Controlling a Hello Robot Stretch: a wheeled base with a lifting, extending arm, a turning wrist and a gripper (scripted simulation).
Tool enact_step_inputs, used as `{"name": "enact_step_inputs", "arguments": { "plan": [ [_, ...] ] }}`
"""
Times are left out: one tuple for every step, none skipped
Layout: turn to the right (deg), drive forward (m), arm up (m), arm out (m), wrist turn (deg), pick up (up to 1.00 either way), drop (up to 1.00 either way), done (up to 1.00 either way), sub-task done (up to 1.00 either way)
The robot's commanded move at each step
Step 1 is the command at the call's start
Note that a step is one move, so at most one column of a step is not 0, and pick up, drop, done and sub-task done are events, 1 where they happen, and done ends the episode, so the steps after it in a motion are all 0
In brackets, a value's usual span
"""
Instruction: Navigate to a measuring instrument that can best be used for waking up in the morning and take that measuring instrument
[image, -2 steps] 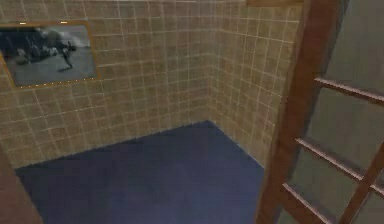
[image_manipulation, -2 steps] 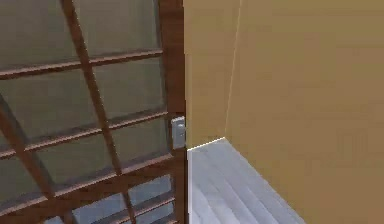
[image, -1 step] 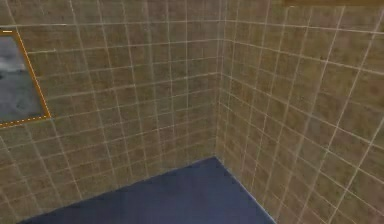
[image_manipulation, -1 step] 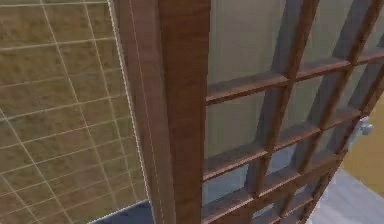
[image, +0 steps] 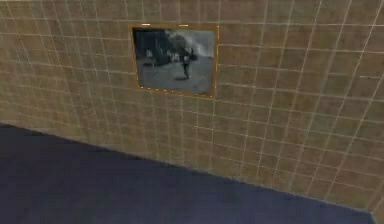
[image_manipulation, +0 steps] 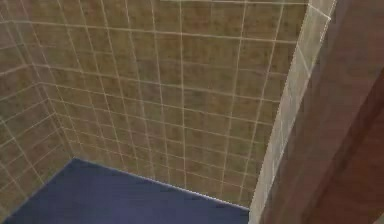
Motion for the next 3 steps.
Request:
{"name": "enact_step_inputs", "arguments": {
  "plan": [
    [-45.0, 0.0, 0.0, 0.0, 0.0, 0.0, 0.0, 0.0, 0.0],
    [0.0, 0.45, 0.0, 0.0, 0.0, 0.0, 0.0, 0.0, 0.0],
    [-21.0, 0.0, 0.0, 0.0, 0.0, 0.0, 0.0, 0.0, 0.0]
  ]
}}
